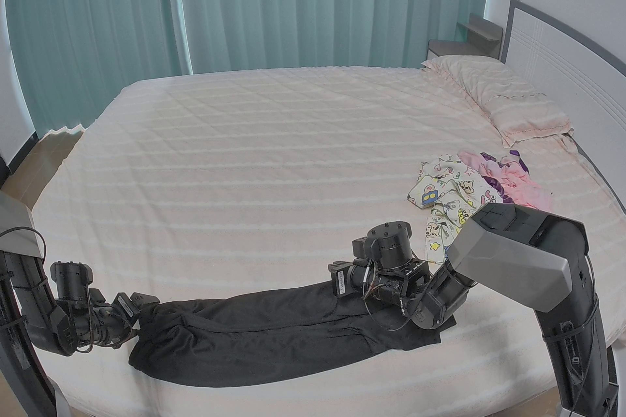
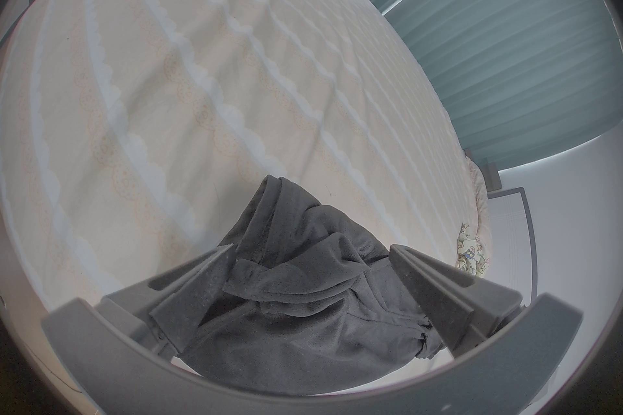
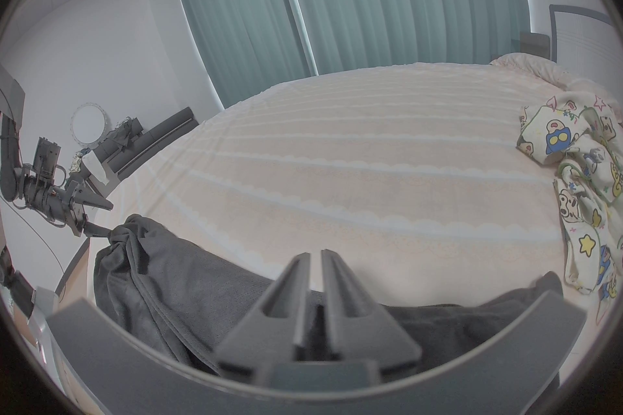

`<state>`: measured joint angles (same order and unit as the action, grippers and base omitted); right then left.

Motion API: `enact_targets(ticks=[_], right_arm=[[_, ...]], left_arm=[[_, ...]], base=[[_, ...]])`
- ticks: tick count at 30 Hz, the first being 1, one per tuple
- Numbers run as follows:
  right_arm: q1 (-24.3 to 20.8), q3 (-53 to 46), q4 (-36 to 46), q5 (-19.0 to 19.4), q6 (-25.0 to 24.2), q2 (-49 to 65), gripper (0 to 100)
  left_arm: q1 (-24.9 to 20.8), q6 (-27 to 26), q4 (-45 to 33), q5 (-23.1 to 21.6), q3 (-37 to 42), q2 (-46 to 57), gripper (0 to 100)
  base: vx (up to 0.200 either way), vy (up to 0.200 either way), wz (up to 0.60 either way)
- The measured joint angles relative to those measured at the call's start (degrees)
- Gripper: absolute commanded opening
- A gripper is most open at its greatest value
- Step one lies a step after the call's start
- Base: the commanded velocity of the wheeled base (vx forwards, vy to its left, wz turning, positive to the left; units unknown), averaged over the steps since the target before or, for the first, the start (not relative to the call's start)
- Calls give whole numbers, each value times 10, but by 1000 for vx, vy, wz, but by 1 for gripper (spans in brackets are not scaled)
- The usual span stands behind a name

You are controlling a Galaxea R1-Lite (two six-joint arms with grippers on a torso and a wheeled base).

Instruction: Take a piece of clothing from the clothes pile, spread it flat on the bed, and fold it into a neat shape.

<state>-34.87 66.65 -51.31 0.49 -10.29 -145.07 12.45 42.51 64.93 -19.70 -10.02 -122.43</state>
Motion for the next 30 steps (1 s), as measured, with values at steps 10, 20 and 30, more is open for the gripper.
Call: enact_targets(ticks=[10,20,30], right_arm=[[17,0,-29,-4,-15,13,100],[81,-69,-25,-2,-92,64,100],[114,-126,-20,27,-174,85,100]], left_arm=[[0,0,0,0,0,0,100],[0,0,0,0,0,0,100],[0,0,0,-1,0,0,100]], base=[[0,0,0],[0,0,0],[0,0,0]])
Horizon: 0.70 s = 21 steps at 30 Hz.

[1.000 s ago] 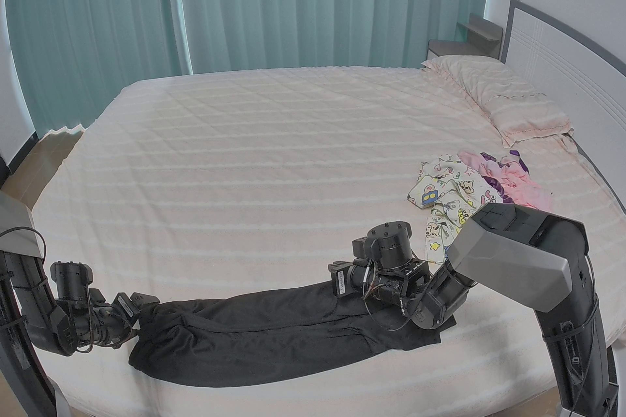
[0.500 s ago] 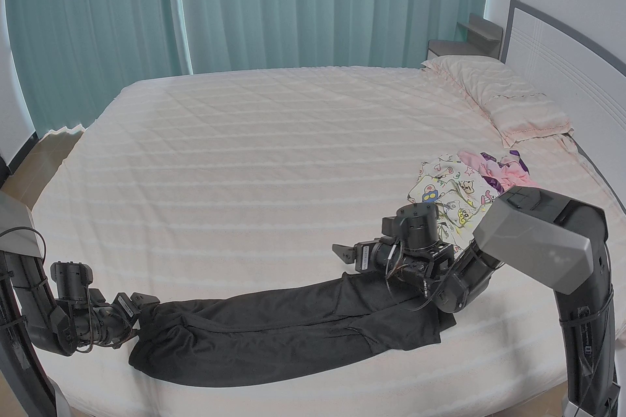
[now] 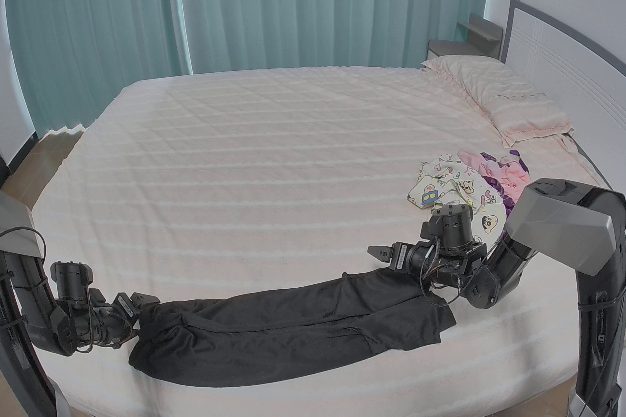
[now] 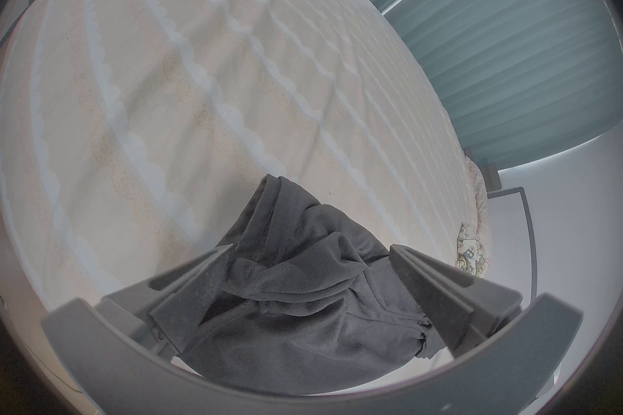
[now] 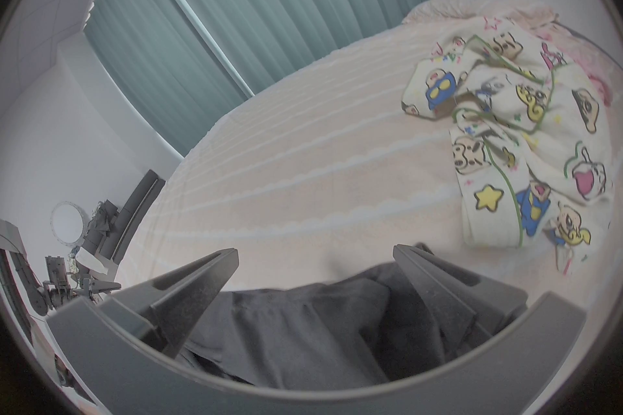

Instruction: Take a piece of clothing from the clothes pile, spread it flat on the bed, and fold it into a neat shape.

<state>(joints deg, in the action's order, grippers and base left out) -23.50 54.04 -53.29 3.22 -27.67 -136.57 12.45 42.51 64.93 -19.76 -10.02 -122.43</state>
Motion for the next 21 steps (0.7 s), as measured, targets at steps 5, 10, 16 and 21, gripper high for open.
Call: enact_targets(ticks=[5,10,16,21], right_arm=[[0,-16,9,12,-19,3,100],[-1,-28,14,43,-32,4,0],[2,-20,33,47,-34,-1,0],[7,-19,33,46,-34,-1,0]], left_arm=[[0,0,0,0,0,0,100],[0,0,0,0,0,0,100],[0,0,0,0,0,0,100],[0,0,0,0,0,0,100]], base=[[0,0,0],[0,0,0],[0,0,0],[0,0,0]])
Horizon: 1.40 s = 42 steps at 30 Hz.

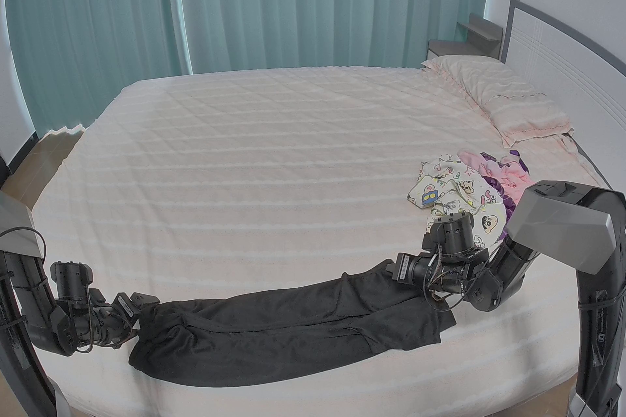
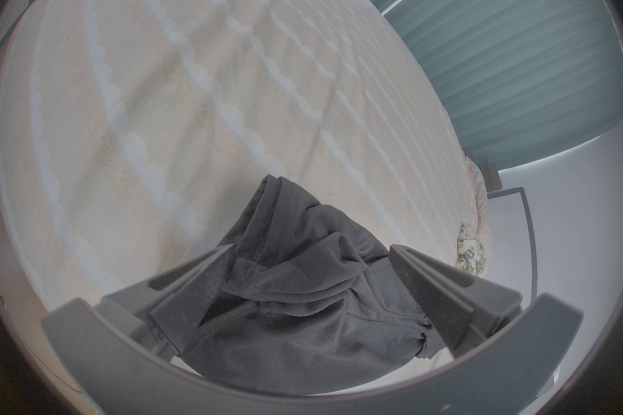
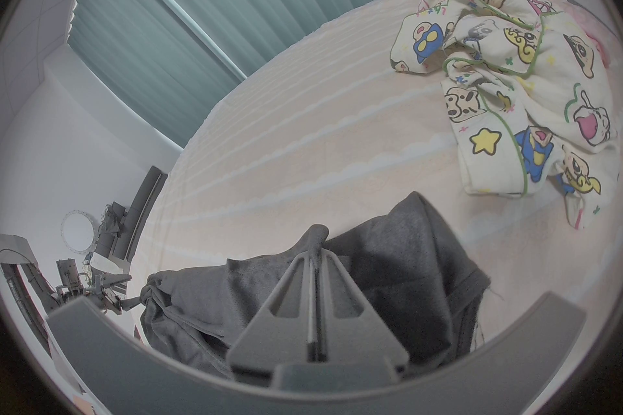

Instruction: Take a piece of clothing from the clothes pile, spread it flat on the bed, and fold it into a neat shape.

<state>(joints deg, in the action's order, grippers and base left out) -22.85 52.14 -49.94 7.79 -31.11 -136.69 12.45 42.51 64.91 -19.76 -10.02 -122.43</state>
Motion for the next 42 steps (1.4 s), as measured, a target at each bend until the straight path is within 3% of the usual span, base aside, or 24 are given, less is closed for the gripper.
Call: enact_targets(ticks=[12,13,19,27,34,42], right_arm=[[10,0,-7,-19,0,-2,0],[10,0,-7,-19,0,-2,100],[12,2,-10,-20,0,-4,100],[32,-10,-10,-49,-16,16,100],[39,-77,-10,-77,-128,73,100],[45,-188,-52,-91,-218,131,100]], left_arm=[[0,0,0,0,0,0,100],[0,0,0,0,0,0,100],[0,-1,0,1,-1,-1,100],[0,-1,0,1,-1,-1,100],[1,-1,1,6,5,5,100],[0,-4,1,8,22,23,100]], base=[[0,0,0],[0,0,0],[0,0,0],[0,0,0],[-29,0,0],[-125,0,0]])
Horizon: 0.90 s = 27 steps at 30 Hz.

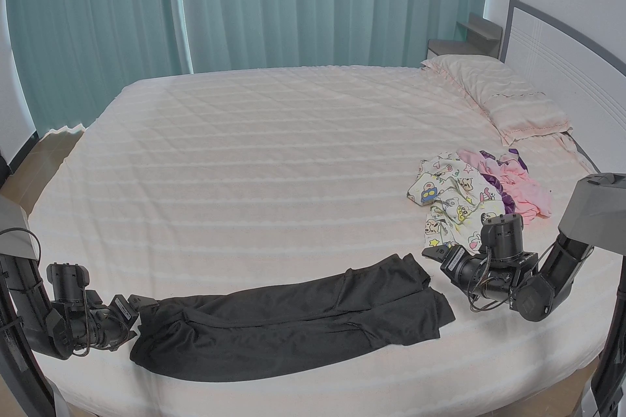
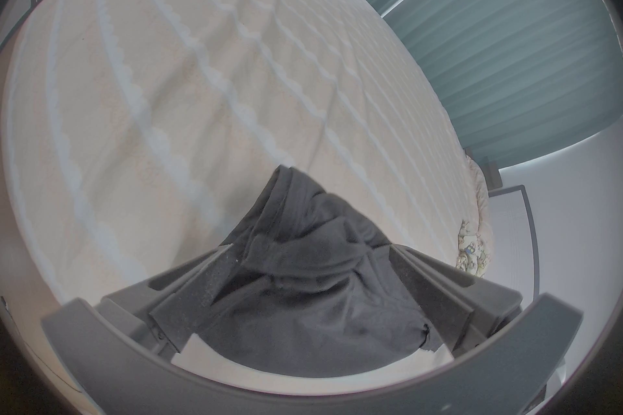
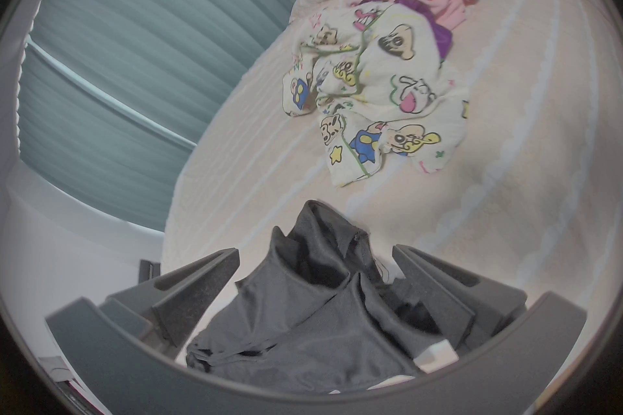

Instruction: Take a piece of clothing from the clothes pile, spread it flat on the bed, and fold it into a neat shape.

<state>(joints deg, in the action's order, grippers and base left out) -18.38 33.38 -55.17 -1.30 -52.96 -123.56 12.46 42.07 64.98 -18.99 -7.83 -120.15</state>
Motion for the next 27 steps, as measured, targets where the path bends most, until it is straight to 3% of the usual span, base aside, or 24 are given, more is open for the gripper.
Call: enact_targets(ticks=[5,10,18,27], right_arm=[[4,-45,-77,0,-22,5,100],[7,-68,-94,9,-34,-4,100],[10,-81,-116,17,-54,-18,100],[9,-84,-119,17,-55,-25,100]], left_arm=[[0,-51,0,17,20,9,100],[-3,-98,0,84,42,8,100],[-33,-107,0,144,60,-30,100],[-59,-103,0,151,64,-53,100]], base=[[0,0,0],[0,0,0],[0,0,0],[0,0,0]])
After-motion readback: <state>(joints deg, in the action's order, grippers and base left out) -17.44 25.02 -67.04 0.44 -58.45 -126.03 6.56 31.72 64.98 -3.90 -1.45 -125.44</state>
